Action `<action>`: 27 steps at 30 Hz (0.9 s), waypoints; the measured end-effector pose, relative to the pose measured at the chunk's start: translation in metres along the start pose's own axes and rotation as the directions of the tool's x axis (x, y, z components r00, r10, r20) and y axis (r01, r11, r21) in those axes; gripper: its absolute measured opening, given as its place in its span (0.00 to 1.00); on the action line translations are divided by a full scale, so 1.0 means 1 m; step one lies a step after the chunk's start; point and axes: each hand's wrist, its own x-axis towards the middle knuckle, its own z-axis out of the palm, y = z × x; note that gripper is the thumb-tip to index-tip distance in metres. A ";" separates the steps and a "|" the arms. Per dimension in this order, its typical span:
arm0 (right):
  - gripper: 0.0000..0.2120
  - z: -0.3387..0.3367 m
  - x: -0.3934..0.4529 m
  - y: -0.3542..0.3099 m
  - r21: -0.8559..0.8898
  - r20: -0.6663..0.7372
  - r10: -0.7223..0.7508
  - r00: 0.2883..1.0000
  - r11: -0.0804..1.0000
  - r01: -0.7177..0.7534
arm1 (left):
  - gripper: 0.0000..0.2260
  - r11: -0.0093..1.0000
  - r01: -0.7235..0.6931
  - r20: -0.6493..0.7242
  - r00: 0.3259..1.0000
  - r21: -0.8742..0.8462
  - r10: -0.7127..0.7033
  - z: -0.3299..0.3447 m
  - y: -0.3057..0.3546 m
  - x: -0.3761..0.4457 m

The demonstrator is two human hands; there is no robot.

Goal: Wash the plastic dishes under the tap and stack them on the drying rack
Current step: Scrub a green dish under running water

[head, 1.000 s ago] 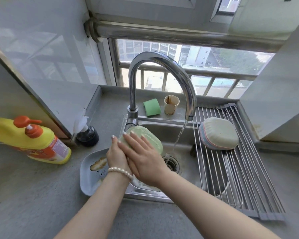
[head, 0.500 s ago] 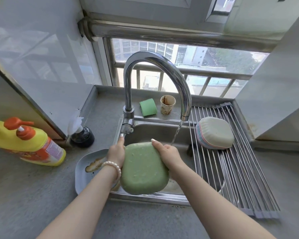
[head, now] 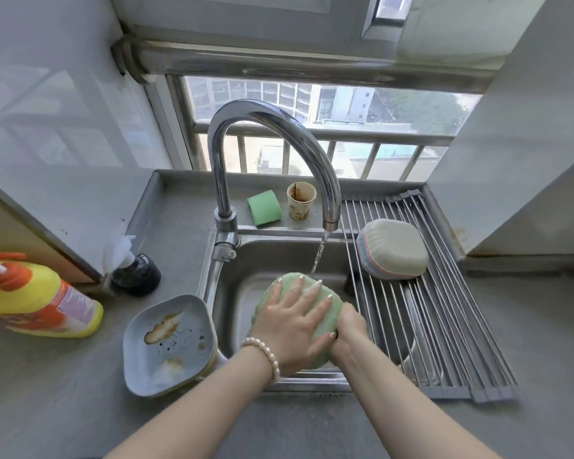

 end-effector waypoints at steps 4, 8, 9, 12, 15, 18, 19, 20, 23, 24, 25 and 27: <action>0.16 -0.002 -0.003 -0.009 -0.062 0.013 -0.131 0.991 0.989 0.132 | 0.40 0.999 -0.037 0.089 0.995 -0.038 0.040 -0.013 -0.010 0.033; 0.16 -0.003 0.001 -0.039 -0.116 0.039 -0.249 0.968 0.961 0.252 | 0.39 0.972 0.064 -0.011 0.998 -0.227 -0.068 -0.021 -0.030 0.059; 0.16 -0.003 0.005 -0.046 -0.134 0.055 -0.261 0.964 0.955 0.266 | 0.35 0.925 0.131 0.008 0.990 -0.357 -0.137 -0.023 -0.036 0.064; 0.14 0.001 0.010 -0.066 -0.208 0.093 -0.298 0.950 0.927 0.311 | 0.19 0.571 0.300 0.088 0.926 -0.764 -0.368 -0.020 -0.046 0.076; 0.16 0.012 0.016 -0.081 -0.356 0.147 -0.390 0.909 0.837 0.417 | 0.15 0.150 0.413 0.233 0.736 -0.898 -0.636 -0.012 -0.047 0.081; 0.19 0.026 0.012 -0.083 -0.661 0.230 -0.561 0.795 0.510 0.551 | 0.17 -0.181 0.414 0.397 0.527 -0.892 -0.751 -0.006 -0.050 0.084; 0.18 0.031 0.009 -0.080 -0.745 0.256 -0.612 0.748 0.368 0.557 | 0.15 -0.227 0.408 0.420 0.483 -0.884 -0.768 -0.005 -0.051 0.085; 0.19 0.036 0.006 -0.077 -0.799 0.275 -0.654 0.705 0.252 0.546 | 0.15 -0.239 0.415 0.427 0.452 -0.878 -0.784 -0.005 -0.050 0.086; 0.21 0.054 0.000 -0.053 -0.862 0.341 -0.757 0.558 -0.015 0.506 | 0.14 -0.223 0.401 0.392 0.409 -0.888 -0.824 -0.006 -0.042 0.090; 0.21 0.058 -0.001 -0.040 -0.851 0.396 -0.779 0.486 -0.113 0.513 | 0.14 -0.224 0.375 0.376 0.404 -0.900 -0.834 -0.007 -0.041 0.090; 0.21 0.061 0.001 -0.029 -0.816 0.459 -0.786 0.414 -0.188 0.547 | 0.15 -0.227 0.356 0.367 0.399 -0.907 -0.840 -0.007 -0.041 0.090; 0.19 0.056 0.012 -0.019 -0.702 0.584 -0.773 0.246 -0.329 0.632 | 0.15 -0.236 0.337 0.363 0.389 -0.911 -0.847 -0.003 -0.044 0.087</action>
